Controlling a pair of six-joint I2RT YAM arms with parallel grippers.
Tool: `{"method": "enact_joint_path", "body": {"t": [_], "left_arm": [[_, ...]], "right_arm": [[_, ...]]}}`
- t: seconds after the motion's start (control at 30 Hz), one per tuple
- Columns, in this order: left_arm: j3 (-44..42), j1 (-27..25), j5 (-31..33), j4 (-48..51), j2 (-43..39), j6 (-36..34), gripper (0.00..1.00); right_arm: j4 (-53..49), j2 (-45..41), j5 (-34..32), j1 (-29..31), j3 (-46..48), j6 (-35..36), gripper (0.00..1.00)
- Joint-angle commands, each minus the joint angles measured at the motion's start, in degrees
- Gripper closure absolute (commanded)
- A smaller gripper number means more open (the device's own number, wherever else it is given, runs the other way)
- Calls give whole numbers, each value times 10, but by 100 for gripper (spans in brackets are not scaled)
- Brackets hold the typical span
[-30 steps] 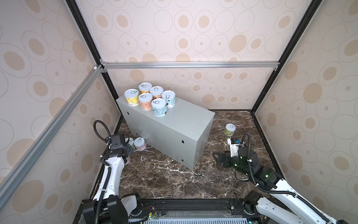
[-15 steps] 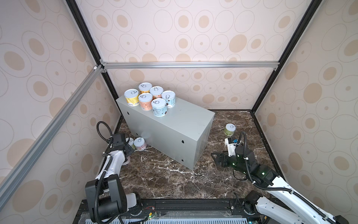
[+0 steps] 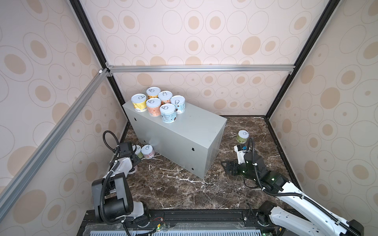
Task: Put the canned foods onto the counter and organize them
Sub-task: 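Lower the left gripper onto the pink-labelled floor can and close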
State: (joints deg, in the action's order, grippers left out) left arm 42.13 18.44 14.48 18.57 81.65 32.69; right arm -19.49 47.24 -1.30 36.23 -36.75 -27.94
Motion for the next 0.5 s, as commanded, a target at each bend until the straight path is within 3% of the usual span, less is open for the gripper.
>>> {"method": "enact_joint_path", "body": {"t": [0.0, 0.3, 0.47], "left_arm": [[6, 9, 9, -9, 18, -15, 7], [1, 10, -1, -17, 48, -20, 14], [-3, 10, -21, -23, 31, -22, 29]], "right_arm": [[15, 6, -4, -5, -14, 4, 11], [26, 20, -3, -8, -12, 3, 11], [23, 19, -4, -9, -16, 5, 11]]}}
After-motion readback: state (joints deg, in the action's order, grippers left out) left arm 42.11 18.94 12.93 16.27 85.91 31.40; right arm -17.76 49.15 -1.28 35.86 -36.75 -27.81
